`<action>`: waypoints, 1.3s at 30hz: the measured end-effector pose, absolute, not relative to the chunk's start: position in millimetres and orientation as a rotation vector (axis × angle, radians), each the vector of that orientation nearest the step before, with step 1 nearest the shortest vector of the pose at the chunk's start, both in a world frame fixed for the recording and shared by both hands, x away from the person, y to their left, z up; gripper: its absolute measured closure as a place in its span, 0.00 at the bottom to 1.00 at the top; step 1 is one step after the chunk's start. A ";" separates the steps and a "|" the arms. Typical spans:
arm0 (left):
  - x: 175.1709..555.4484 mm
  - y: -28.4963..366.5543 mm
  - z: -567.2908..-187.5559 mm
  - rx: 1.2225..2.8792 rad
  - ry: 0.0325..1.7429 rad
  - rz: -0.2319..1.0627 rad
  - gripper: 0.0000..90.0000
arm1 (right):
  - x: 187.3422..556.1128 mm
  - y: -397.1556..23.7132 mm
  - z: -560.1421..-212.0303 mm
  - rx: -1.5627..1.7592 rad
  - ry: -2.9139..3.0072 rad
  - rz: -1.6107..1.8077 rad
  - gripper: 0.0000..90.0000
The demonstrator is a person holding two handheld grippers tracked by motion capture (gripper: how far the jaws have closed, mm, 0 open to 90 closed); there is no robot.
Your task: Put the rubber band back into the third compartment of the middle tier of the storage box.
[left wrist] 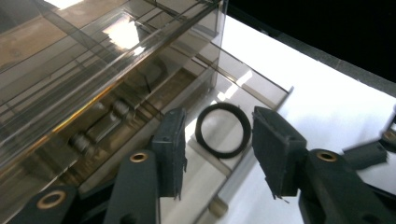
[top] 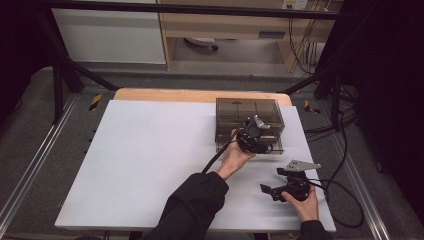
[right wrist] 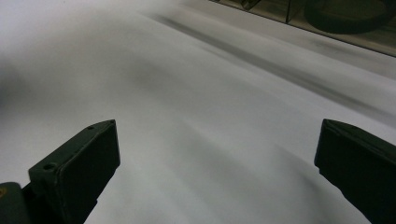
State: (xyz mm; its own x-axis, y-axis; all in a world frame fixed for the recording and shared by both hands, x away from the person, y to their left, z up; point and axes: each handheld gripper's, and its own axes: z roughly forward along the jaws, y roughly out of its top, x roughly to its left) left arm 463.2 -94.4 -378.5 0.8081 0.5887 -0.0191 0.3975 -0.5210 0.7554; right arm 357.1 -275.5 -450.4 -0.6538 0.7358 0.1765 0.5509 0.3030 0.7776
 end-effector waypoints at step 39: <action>406.4 65.8 -386.2 2.130 0.780 0.328 0.09 | 357.6 -275.3 -451.2 1.193 2.356 1.246 0.01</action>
